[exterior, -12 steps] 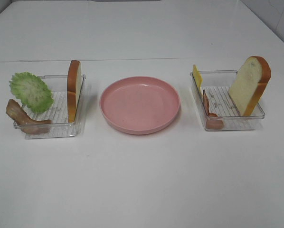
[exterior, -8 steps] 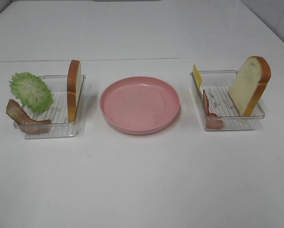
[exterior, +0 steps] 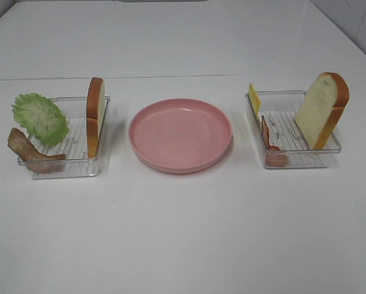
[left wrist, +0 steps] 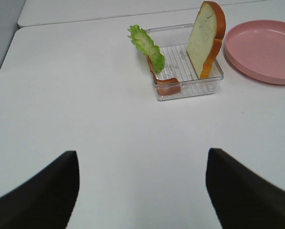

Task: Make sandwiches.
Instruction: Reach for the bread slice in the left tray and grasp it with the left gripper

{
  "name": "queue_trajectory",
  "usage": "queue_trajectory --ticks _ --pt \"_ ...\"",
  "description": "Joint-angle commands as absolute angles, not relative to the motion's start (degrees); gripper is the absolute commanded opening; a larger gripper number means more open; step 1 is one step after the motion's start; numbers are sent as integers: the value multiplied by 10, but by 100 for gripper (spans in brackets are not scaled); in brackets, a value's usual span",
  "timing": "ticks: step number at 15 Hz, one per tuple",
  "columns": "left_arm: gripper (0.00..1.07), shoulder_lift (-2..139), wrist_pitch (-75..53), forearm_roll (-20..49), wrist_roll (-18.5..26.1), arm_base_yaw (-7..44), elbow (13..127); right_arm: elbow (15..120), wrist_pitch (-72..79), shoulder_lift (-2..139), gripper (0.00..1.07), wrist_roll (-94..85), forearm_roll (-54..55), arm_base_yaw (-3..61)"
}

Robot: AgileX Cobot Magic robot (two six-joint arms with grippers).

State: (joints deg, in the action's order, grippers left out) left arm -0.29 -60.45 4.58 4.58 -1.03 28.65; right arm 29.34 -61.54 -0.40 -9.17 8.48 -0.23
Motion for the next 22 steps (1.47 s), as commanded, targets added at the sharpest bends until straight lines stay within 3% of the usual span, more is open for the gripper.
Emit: queue_trajectory --ticks 1,16,20,22 --pt "71 -16 -599 48 44 -11 285 290 -611 -11 78 -93 83 -6" --pt "71 -14 -596 49 38 -11 289 290 -611 -11 78 -93 83 -6" --pt "71 35 -472 53 37 -11 312 290 -611 -11 78 -93 83 -6" --pt "71 145 -379 81 37 -11 313 290 -611 -11 78 -93 83 -6"
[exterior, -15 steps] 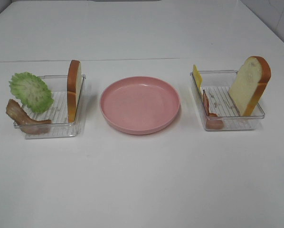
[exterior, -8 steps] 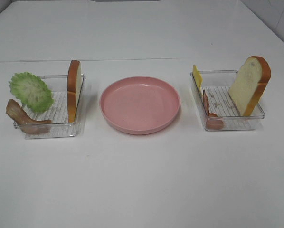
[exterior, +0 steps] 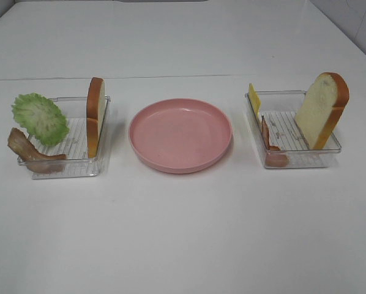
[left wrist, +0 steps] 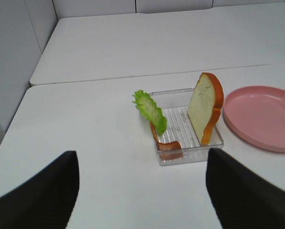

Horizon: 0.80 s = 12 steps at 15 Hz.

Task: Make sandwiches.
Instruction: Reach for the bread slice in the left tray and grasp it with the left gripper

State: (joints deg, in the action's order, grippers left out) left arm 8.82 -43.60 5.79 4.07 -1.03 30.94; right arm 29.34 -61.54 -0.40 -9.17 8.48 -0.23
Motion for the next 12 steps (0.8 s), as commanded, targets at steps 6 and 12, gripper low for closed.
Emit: queue_trajectory --ticks 6,12 --pt "71 477 -386 141 42 -10 437 290 -611 -11 78 -93 83 -6" --pt "71 808 -582 170 35 37 682 290 -611 -11 78 -93 83 -6"
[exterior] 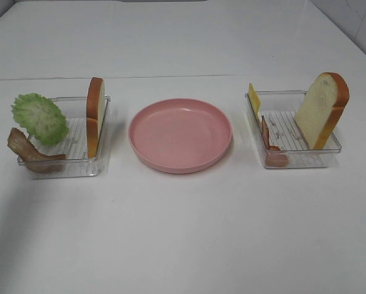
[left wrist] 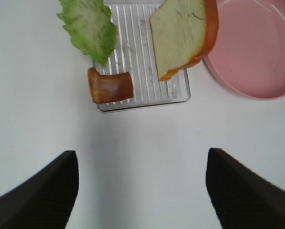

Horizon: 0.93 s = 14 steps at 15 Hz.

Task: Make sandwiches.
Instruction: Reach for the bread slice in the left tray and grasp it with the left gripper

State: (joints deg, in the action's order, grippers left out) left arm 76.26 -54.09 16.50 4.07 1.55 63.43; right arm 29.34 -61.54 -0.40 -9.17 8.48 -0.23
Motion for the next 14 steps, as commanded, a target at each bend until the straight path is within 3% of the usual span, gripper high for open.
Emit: queue_trajectory --ticks 1,8,14 --pt "71 846 -593 163 21 57 719 290 -611 -11 78 -93 83 -6" --pt "71 1043 -681 0 -175 186 920 290 -611 -11 78 -93 83 -6" --pt "71 1187 -678 -9 -195 210 1036 290 -611 -11 78 -93 83 -6"
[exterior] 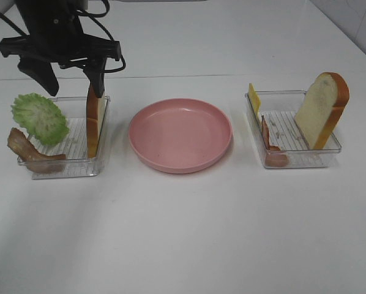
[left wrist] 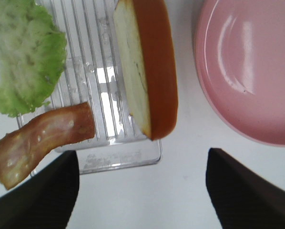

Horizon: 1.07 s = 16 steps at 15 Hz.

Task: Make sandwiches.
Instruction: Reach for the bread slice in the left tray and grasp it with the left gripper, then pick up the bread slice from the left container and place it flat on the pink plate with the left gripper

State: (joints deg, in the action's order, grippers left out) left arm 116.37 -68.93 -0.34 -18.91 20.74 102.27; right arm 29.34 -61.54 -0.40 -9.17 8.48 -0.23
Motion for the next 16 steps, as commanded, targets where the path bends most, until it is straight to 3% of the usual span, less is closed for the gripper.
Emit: queue_trajectory --ticks 1,6,9,10,11,12,16 --pt "71 1199 -658 -10 -195 210 1040 290 -611 -11 78 -93 83 -6" --pt "70 1251 -607 -10 -194 210 1046 290 -611 -11 78 -93 83 -6" --pt "39 1253 -609 -21 -194 210 1046 290 -611 -11 78 -93 83 -6" --pt "39 1253 -609 -21 -194 210 1046 290 -611 -11 78 -93 83 -6" --pt "15 1253 -610 -34 -194 210 1046 290 -611 -11 78 -93 83 -6" --pt "4 1252 -614 -34 -194 210 1046 290 -611 -11 78 -93 83 -6" --pt "0 1233 -649 -33 -194 210 1046 290 -611 -11 78 -93 83 -6"
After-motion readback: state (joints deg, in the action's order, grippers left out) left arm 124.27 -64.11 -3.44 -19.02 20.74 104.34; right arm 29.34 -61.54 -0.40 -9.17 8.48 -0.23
